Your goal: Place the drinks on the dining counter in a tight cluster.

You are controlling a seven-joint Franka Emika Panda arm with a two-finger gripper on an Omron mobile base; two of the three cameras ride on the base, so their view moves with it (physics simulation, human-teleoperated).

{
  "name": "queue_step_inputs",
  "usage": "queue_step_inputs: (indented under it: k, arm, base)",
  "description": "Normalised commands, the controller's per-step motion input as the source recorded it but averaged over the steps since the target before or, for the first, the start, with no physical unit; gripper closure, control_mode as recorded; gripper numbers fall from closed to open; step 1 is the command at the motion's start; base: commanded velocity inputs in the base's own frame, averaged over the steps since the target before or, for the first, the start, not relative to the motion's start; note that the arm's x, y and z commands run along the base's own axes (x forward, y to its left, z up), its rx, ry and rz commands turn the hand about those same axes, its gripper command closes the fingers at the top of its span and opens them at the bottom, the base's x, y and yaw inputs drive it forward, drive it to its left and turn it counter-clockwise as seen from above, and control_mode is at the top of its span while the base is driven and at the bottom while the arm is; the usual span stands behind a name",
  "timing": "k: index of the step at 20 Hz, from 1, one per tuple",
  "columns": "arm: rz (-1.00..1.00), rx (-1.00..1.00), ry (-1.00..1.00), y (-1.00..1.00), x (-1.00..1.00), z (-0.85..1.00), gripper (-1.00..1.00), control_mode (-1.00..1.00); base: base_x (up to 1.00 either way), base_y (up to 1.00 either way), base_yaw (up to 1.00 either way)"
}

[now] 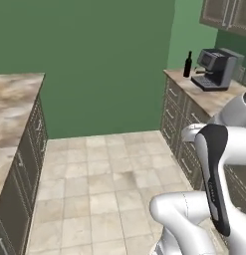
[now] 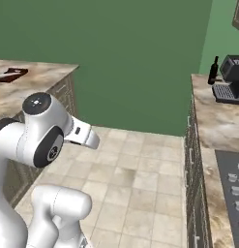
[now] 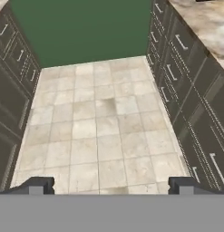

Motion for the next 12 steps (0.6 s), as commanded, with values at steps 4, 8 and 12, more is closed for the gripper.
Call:
queue_step_inputs:
  k: [4, 8, 12]
  arm:
    - [0.00, 0.00, 0.00, 0.00, 0.00, 0.00, -1.00, 1.00]
    - [0.00, 0.00, 0.00, 0.00, 0.00, 0.00, -1.00, 1.00]
    - [0.00, 0.00, 0.00, 0.00, 0.00, 0.00, -1.00, 1.00]
  base:
    - [1.00, 0.00, -0.40]
    - [1.00, 0.00, -0.40]
    - [1.00, 0.13, -0.02]
